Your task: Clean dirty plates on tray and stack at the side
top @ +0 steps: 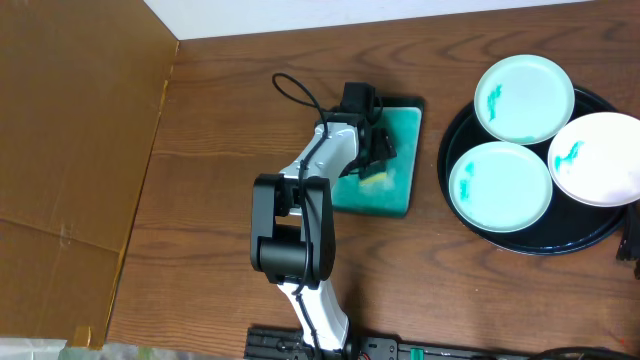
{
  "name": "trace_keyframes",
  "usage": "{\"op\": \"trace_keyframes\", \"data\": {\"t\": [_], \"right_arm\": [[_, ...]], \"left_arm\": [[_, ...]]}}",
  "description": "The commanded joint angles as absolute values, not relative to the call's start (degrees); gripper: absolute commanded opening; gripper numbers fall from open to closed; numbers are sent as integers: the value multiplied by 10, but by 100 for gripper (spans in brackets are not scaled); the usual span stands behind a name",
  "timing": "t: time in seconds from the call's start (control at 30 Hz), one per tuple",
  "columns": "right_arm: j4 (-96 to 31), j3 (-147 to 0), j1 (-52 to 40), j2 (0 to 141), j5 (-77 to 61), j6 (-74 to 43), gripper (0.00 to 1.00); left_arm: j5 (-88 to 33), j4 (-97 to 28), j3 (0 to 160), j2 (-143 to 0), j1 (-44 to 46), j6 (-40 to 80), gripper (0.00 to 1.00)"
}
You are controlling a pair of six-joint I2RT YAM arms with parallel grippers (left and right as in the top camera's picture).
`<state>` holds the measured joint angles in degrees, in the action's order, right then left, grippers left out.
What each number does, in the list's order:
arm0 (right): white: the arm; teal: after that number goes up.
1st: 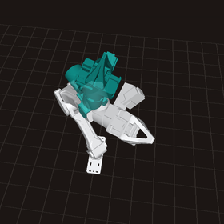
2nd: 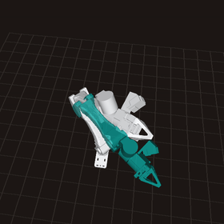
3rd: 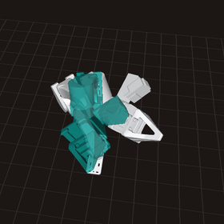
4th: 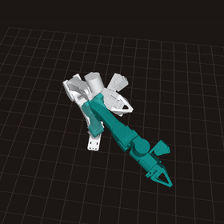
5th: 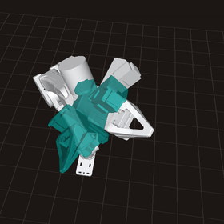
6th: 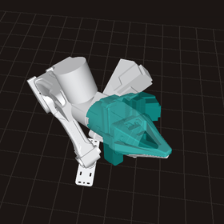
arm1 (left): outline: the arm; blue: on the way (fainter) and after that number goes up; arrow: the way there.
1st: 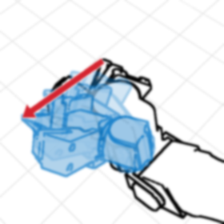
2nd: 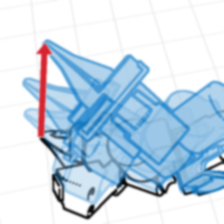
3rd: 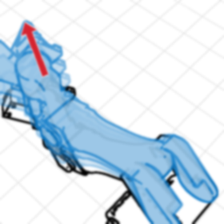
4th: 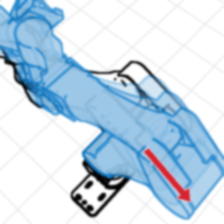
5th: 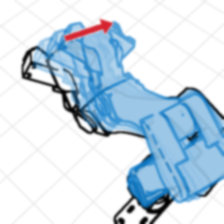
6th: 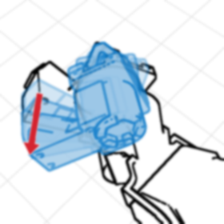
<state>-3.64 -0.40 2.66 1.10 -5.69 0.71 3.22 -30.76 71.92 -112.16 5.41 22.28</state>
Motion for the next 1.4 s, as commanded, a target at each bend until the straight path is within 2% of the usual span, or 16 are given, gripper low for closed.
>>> {"op": "trace_keyframes", "data": {"t": [0.0, 0.13, 0.2, 0.47, 0.77, 0.93, 1.0, 1.17, 1.37], "right_arm": [[-39, -3, 32, 10, -57, 14, 99], [-39, -3, 32, 10, -57, 14, 99], [-39, -3, 32, 10, -57, 14, 99], [-39, -3, 32, 10, -57, 14, 99], [-39, -3, 32, 10, -57, 14, 99], [-39, -3, 32, 10, -57, 14, 99], [-39, -3, 32, 10, -57, 14, 99], [-39, -3, 32, 10, -57, 14, 99], [-39, -3, 32, 10, -57, 14, 99]], "left_arm": [[56, -308, 715, -1117, 53, 224, 63], [56, -313, 715, -1117, 53, 224, 23], [55, -317, 716, -1113, 53, 224, 8], [50, -341, 728, -1025, 56, 224, 7], [50, -342, 728, -880, 105, 224, 7], [65, -341, 719, -901, 109, 224, 7], [101, -314, 701, -938, 110, 224, 7], [101, -285, 683, -1052, 106, 223, 7], [100, -344, 729, -981, 107, 224, 7]]}}
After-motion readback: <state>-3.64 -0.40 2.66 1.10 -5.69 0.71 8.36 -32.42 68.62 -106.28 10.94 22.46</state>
